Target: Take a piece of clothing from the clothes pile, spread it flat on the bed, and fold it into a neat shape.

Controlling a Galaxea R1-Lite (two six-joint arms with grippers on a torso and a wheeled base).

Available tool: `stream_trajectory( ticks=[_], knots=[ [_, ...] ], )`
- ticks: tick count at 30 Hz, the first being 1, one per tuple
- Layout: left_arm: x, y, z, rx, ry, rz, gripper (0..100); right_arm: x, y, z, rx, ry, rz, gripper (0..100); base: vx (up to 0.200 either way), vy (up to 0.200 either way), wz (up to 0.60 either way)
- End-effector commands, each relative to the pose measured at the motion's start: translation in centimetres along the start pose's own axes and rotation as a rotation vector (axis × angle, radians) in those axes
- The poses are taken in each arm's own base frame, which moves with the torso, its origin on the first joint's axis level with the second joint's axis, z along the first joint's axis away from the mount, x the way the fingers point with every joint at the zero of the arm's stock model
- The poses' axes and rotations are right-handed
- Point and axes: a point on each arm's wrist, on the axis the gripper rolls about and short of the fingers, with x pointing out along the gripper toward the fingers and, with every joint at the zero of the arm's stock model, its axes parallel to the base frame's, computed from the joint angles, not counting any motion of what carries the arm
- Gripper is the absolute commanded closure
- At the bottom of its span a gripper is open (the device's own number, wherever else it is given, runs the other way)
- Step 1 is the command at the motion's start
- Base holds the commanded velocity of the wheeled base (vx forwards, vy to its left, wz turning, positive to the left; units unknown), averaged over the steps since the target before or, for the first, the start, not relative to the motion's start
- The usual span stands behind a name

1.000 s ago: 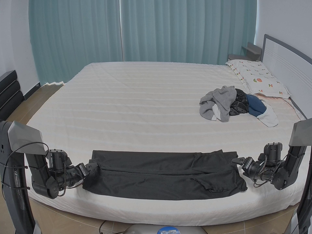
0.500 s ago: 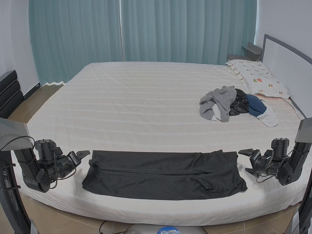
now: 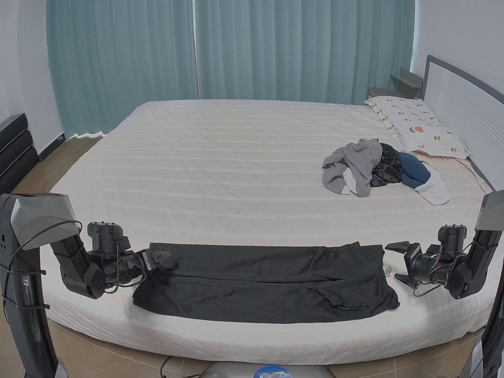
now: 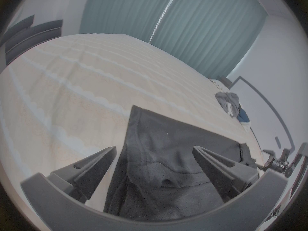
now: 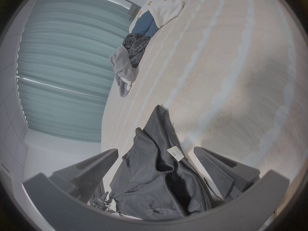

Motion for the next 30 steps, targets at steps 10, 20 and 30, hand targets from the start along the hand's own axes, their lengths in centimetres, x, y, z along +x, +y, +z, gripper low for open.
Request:
stream_trajectory(
  ticks=[10,20,30],
  knots=[
    [0.3,0.4,-1.9,0.029,0.044,0.013,100,0.2,-0.3,-0.3,0.005,0.013,-0.01,0,0.0,0.0,0.0],
    [0.3,0.3,-1.5,0.033,0.017,0.003,100,0.2,-0.3,-0.3,0.003,0.015,-0.011,0,0.0,0.0,0.0],
    [-0.3,-0.2,-0.7,0.035,-0.039,-0.006,100,0.1,-0.3,-0.4,0.006,0.016,-0.011,0,0.0,0.0,0.0]
  ],
)
